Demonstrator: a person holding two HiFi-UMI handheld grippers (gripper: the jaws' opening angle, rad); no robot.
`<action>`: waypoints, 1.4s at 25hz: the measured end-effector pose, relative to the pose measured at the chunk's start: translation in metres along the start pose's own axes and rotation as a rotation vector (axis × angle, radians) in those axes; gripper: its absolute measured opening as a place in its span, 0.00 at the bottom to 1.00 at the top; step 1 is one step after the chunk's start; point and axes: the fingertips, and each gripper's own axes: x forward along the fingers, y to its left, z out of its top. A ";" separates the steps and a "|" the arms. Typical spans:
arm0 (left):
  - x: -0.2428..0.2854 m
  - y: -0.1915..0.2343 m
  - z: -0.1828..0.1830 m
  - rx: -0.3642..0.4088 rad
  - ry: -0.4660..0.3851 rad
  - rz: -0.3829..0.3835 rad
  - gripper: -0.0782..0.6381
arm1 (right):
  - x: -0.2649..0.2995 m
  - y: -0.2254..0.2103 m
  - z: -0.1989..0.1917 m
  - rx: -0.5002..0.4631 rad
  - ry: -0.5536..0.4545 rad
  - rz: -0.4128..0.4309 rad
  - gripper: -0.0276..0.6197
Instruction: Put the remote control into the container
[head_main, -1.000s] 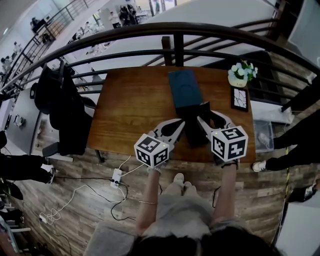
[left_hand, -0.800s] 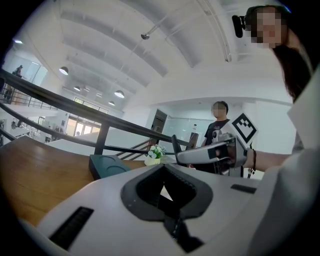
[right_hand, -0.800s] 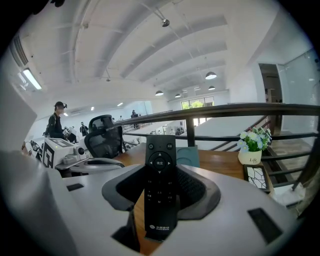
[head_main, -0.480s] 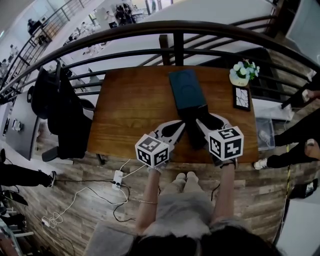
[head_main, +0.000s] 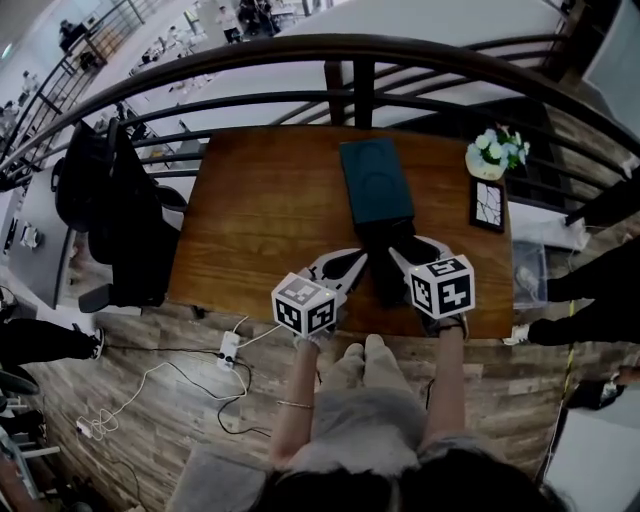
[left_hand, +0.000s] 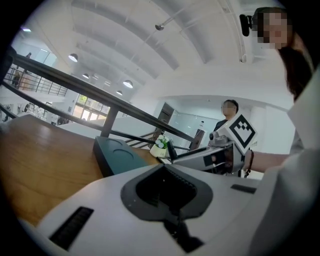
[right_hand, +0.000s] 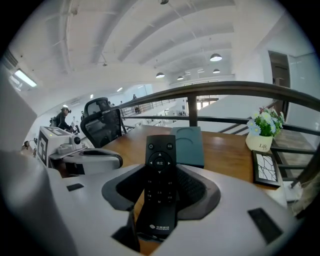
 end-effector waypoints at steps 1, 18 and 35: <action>0.002 0.002 -0.003 -0.008 0.006 0.004 0.11 | 0.004 -0.002 -0.003 0.003 0.014 0.004 0.35; 0.025 0.026 -0.039 -0.111 0.083 0.032 0.11 | 0.057 -0.019 -0.037 0.057 0.203 0.033 0.35; 0.031 0.040 -0.065 -0.179 0.129 0.045 0.11 | 0.084 -0.025 -0.054 0.061 0.315 0.034 0.35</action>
